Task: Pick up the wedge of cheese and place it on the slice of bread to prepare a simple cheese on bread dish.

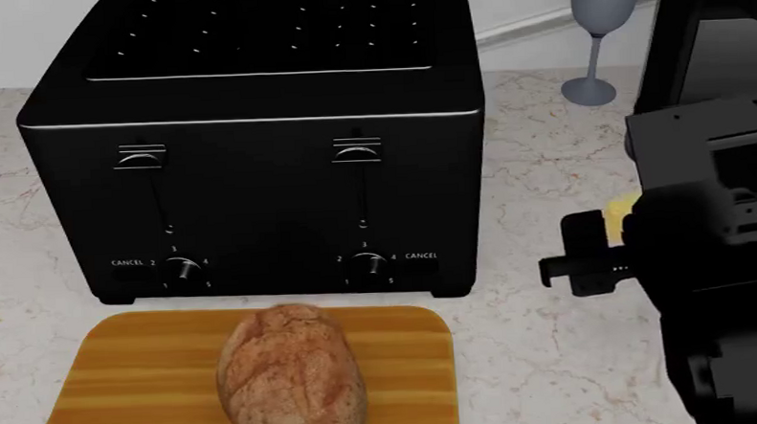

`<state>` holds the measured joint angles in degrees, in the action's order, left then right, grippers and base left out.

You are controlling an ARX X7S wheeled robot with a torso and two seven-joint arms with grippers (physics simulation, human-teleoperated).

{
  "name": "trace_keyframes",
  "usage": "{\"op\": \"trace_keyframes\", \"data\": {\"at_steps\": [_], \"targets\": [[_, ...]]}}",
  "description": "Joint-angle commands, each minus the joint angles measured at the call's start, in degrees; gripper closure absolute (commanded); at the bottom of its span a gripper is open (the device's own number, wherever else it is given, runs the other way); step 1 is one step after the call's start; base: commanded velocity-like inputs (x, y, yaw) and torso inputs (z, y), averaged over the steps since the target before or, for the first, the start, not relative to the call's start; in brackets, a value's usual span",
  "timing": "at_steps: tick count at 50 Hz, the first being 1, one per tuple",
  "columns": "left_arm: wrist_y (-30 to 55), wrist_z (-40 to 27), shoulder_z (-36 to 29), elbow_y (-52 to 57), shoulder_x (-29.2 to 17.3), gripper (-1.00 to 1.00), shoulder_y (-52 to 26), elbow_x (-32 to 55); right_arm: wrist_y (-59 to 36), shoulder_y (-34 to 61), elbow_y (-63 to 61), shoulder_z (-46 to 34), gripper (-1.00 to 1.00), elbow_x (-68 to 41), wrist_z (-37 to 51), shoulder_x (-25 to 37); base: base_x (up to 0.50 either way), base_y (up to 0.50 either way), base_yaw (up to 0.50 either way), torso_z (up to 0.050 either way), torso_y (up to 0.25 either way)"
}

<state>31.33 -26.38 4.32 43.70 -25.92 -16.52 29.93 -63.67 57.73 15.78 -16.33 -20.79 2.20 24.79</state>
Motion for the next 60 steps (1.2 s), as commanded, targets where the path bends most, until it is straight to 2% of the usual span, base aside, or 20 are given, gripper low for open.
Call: {"op": "trace_keyframes", "data": {"at_steps": [1,18,21,30,43,60], "targets": [[0.0,-0.1,0.7,-0.1,0.2,-1.00,0.0,1.4,-6.6,-0.7,-10.5,-0.3,1.00,-1.5,-0.5,1.1,0.00,0.00,0.00,0.000,0.000],[-0.2,-0.1,0.6,-0.5,-0.2,-1.00,0.0,1.6,-15.4,-2.8,-23.0,0.7,1.00,-5.8,-0.2,2.1,0.00,0.00,0.00,0.000,0.000],[0.0,-0.2,0.2,-0.7,-0.3,-1.00,-0.1,1.2,-15.9,-4.2,-25.5,-1.8,1.00,-6.1,-0.6,2.7,0.00,0.00,0.00,0.000,0.000],[1.0,-0.8,-0.7,-0.7,-0.8,-1.00,-0.4,0.6,-18.2,-6.5,-30.3,-1.4,1.00,-9.0,-1.5,2.4,0.00,0.00,0.00,0.000,0.000],[1.1,-1.1,-1.0,-0.6,-1.0,-1.00,-0.4,0.5,-24.3,-2.3,-35.8,-0.1,1.00,-14.9,-3.1,-0.3,0.00,0.00,0.00,0.000,0.000],[1.2,-1.5,-1.5,-0.5,-1.4,-1.00,-0.5,0.2,-24.0,1.2,-38.1,-5.1,1.00,-19.9,-5.1,-2.4,0.00,0.00,0.00,0.000,0.000]]}}
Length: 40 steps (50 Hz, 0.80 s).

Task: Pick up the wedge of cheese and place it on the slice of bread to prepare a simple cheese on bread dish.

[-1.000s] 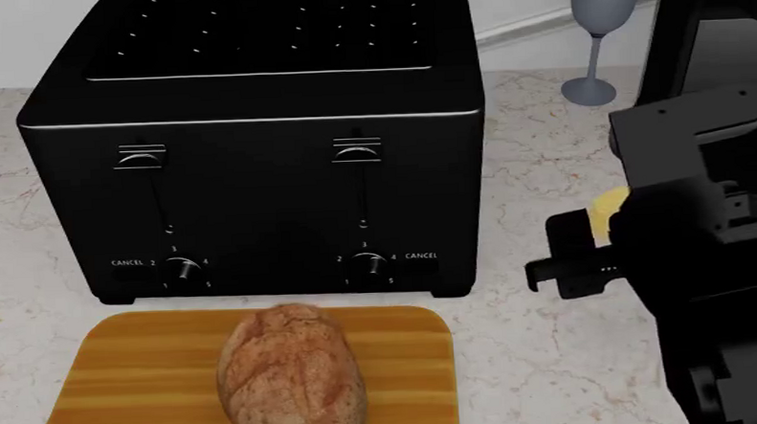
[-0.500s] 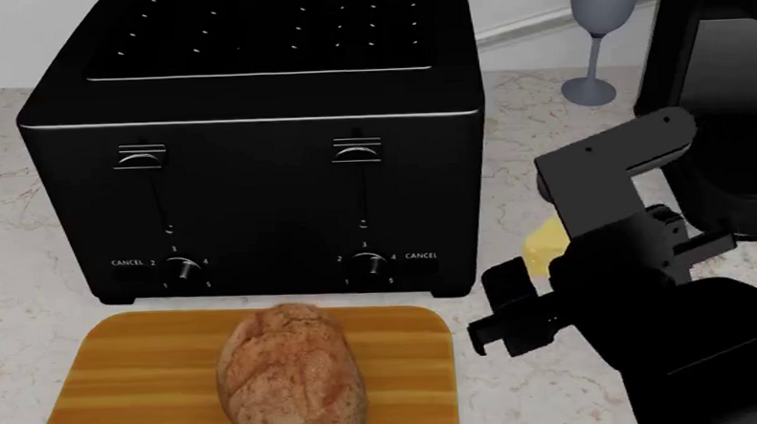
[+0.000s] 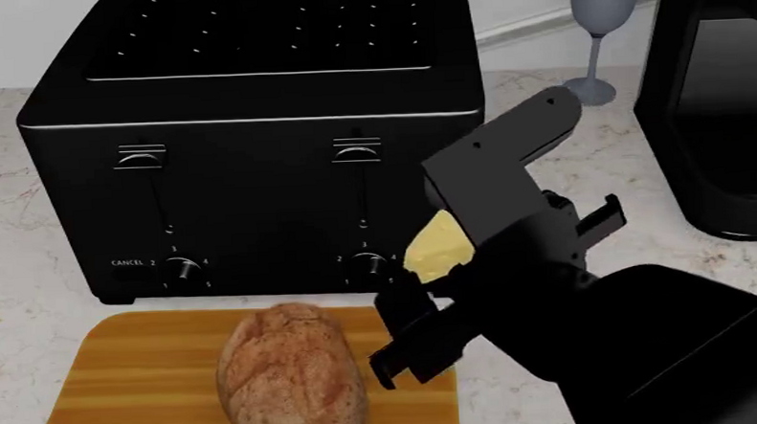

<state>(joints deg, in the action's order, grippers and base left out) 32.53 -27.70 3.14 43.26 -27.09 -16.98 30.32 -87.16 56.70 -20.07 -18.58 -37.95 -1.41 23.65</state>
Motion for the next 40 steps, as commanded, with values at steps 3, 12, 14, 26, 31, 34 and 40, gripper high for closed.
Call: {"op": "trace_keyframes", "data": {"at_steps": [3,12,14,26,31,34,40], "targets": [[-0.1,-0.2,-0.3,-0.1,-0.2,-1.00,0.0,-0.2,-0.6,3.2,-2.7,-3.2,1.00,-3.8,-1.9,-1.7,0.00,0.00,0.00,0.000,0.000],[0.0,-0.4,-0.4,-0.1,-0.3,-1.00,-0.1,-0.1,-0.4,4.6,-3.4,-4.8,1.00,-6.0,-2.3,-3.1,0.00,0.00,0.00,0.000,0.000],[-0.1,-0.4,-0.1,0.0,-0.3,-1.00,0.0,0.1,-0.2,4.5,-3.7,-5.3,1.00,-6.4,-2.3,-3.2,0.00,0.00,0.00,0.000,0.000],[-0.1,-0.7,-0.4,0.1,-0.5,-1.00,0.0,-0.1,-1.1,5.0,-4.7,-4.4,1.00,-11.4,-0.5,-4.7,0.00,0.00,0.00,0.000,0.000],[-0.4,-0.6,-0.6,-0.2,-0.5,-1.00,0.0,-0.2,-0.5,5.6,-4.2,-5.2,1.00,-12.4,-0.5,-4.8,0.00,0.00,0.00,0.000,0.000],[-0.3,-0.7,-0.6,-0.1,-0.5,-1.00,0.0,-0.1,-0.1,5.7,-3.8,-5.5,1.00,-13.0,-0.6,-4.9,0.00,0.00,0.00,0.000,0.000],[-0.6,-0.6,-0.5,-0.3,-0.6,-1.00,0.1,0.0,0.8,5.8,-3.2,-6.0,1.00,-13.7,-0.6,-5.0,0.00,0.00,0.00,0.000,0.000]]}}
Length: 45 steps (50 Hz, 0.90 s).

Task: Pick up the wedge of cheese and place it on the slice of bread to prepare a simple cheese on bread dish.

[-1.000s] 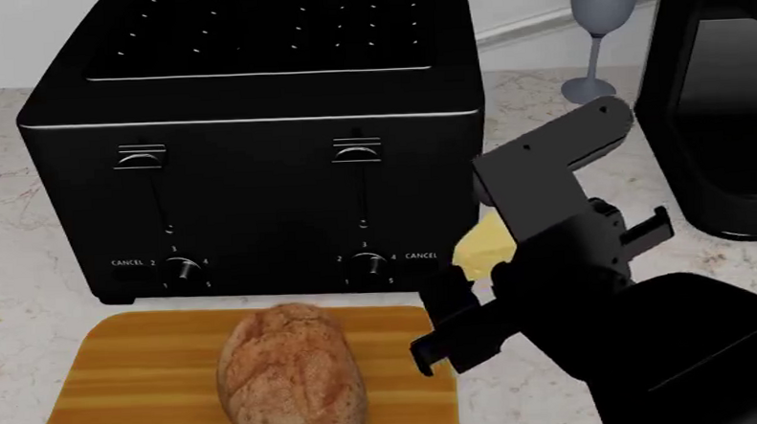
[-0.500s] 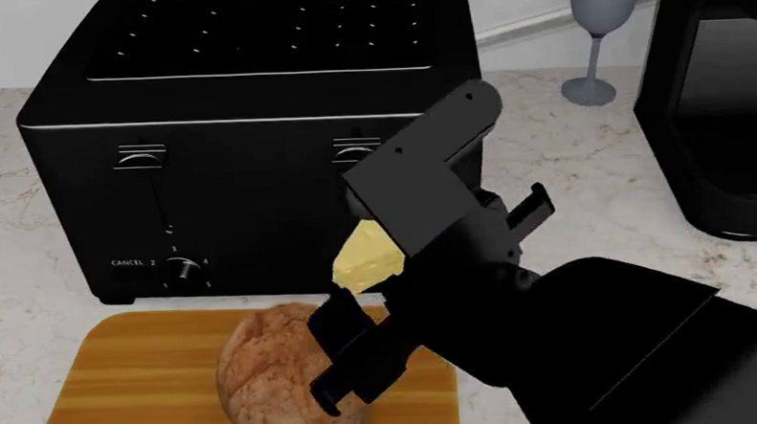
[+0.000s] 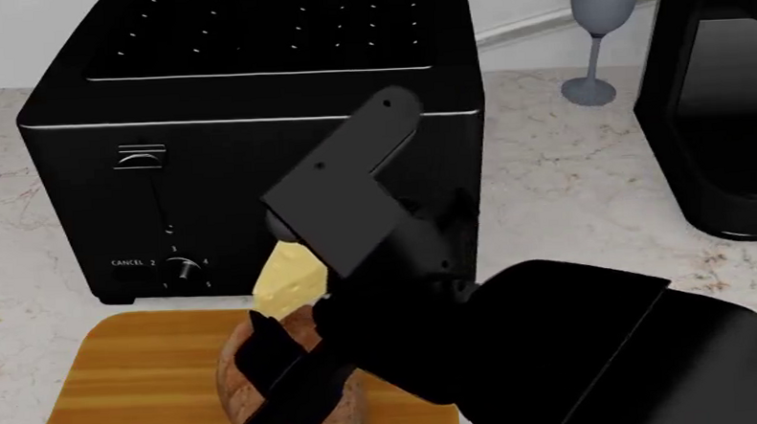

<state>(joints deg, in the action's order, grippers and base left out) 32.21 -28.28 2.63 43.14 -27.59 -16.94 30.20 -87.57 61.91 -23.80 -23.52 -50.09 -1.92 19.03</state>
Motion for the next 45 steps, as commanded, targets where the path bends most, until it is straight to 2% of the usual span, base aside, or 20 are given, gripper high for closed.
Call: {"op": "trace_keyframes", "data": {"at_steps": [1,22,28,45], "targets": [[-0.1,-0.1,0.1,0.0,-0.1,-1.00,0.1,0.2,1.8,0.4,0.8,-1.7,1.00,-1.2,-0.2,-0.1,0.00,0.00,0.00,0.000,0.000],[-0.2,-0.5,0.0,-0.1,-0.2,-1.00,0.1,0.5,5.3,-0.1,2.9,-4.1,1.00,-1.7,-0.2,1.1,0.00,0.00,0.00,0.000,0.000],[-1.1,-0.2,1.7,0.2,0.3,-1.00,0.4,2.4,6.0,0.1,3.5,-5.0,1.00,-1.6,-0.2,1.5,0.00,0.00,0.00,0.000,0.000],[-0.6,-0.8,0.4,0.0,-0.3,-1.00,0.1,1.3,7.6,-1.2,5.2,-6.8,1.00,-1.4,-0.2,2.4,0.00,0.00,0.00,0.000,0.000]]}}
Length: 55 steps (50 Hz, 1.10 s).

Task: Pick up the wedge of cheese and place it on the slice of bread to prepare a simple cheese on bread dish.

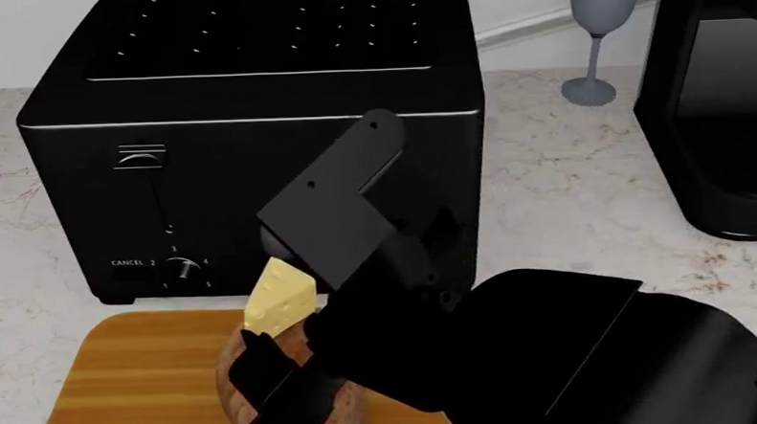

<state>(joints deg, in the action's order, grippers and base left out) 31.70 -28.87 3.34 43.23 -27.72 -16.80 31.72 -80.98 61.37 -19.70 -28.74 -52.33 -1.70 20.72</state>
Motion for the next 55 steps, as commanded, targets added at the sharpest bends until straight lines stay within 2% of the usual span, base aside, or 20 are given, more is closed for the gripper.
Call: {"op": "trace_keyframes", "data": {"at_steps": [1,21,22,40,55], "targets": [[-0.1,-0.2,-0.4,-0.2,-0.1,-1.00,0.0,-0.3,1.2,-0.7,1.3,-1.8,1.00,0.9,-0.6,0.8,0.00,0.00,0.00,0.000,0.000],[-0.2,-0.3,-0.4,-0.4,-0.4,-1.00,-0.1,0.0,0.5,-0.2,0.9,-2.4,1.00,-0.3,0.4,1.6,0.00,0.00,0.00,0.000,0.000],[-0.2,-0.4,-0.5,-0.4,-0.4,-1.00,-0.1,0.0,0.4,-0.2,0.8,-2.3,-1.00,-0.3,0.6,1.6,0.00,0.00,0.00,0.000,0.000],[-0.2,-0.8,-0.6,-0.2,-0.6,-1.00,0.0,0.1,1.1,-0.4,1.3,-2.9,-1.00,-0.9,1.2,2.4,0.00,0.00,0.00,0.000,0.000],[0.1,-1.1,-1.1,-0.6,-0.8,-1.00,-0.3,-0.2,-4.7,-0.7,-3.4,1.9,-1.00,-7.8,6.5,2.0,0.00,0.00,0.00,0.000,0.000]]}}
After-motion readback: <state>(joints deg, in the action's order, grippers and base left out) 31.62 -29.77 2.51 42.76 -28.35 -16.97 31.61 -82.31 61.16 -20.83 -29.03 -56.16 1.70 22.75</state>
